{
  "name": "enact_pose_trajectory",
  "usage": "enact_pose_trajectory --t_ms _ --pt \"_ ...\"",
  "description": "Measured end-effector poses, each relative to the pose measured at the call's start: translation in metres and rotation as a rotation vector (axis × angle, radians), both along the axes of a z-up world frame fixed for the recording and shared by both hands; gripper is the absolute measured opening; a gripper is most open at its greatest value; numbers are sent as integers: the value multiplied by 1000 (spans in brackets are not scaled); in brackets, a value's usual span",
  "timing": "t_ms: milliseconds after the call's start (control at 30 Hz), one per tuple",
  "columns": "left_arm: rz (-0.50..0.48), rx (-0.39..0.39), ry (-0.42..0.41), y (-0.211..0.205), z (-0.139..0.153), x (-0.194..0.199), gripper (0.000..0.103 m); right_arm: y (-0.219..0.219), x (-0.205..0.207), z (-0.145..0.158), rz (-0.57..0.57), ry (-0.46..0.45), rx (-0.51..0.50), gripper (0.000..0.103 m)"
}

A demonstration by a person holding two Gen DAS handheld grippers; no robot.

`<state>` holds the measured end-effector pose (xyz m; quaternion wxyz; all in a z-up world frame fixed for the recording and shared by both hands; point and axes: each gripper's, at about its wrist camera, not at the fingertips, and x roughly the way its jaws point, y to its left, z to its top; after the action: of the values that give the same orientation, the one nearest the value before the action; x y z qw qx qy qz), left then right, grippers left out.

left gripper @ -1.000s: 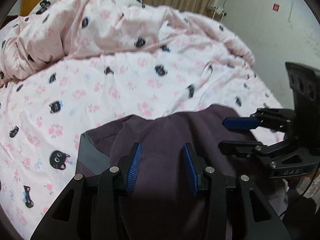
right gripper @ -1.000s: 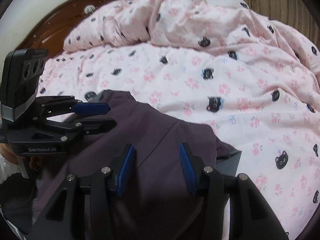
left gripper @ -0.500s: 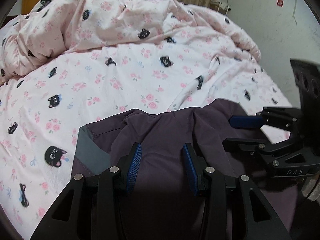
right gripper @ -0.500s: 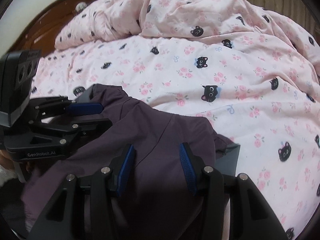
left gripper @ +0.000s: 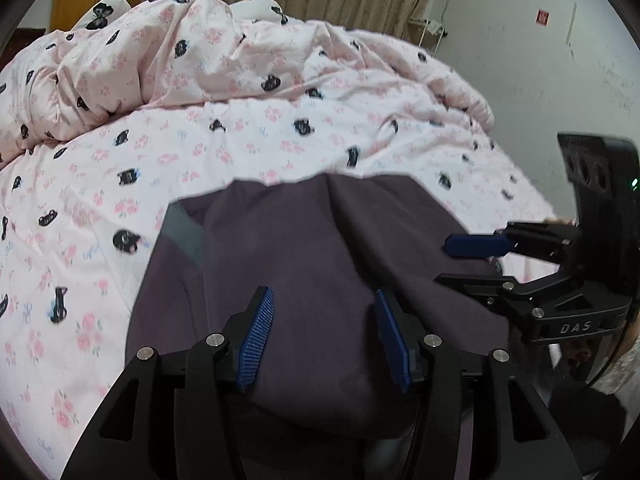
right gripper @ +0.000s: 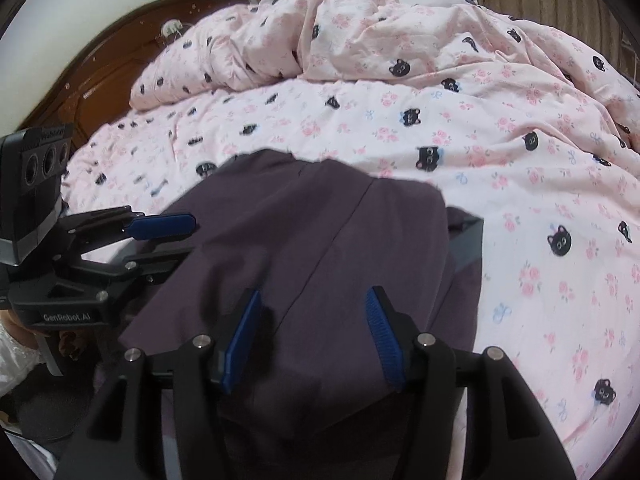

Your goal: Fold clothes

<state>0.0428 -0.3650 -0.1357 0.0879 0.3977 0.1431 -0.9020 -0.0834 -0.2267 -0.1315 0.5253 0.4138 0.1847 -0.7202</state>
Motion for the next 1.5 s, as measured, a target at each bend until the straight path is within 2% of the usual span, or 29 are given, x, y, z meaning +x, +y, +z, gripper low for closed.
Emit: enact_pose_trajectory --t_ms 167,300,433,600,800,933,1133,1367,1500 --pt "8 -26 -7 3 -18 -1 47 -5 5 -22 -10 17 57 56" --pt "6 -54 -2 8 -24 1 48 -8 8 -31 -11 52 77 57" --pt "7 -49 4 7 -23 3 48 -6 8 -32 -14 51 69 58" --pt "26 -31 25 9 -7 16 48 3 11 -17 -22 35 40 58" --pt "46 -8 71 18 12 48 48 29 28 11 -21 24 -51 58" --pt "48 20 69 23 12 59 48 38 45 17 9 12 -68 58" --pt "50 14 9 24 -11 54 49 36 53 -14 1 11 17 58" --pt "45 -20 22 28 -22 54 54 43 50 -34 -17 -4 -21 58" --pt "50 -47 54 31 -25 57 55 46 53 -37 -20 18 -43 58"
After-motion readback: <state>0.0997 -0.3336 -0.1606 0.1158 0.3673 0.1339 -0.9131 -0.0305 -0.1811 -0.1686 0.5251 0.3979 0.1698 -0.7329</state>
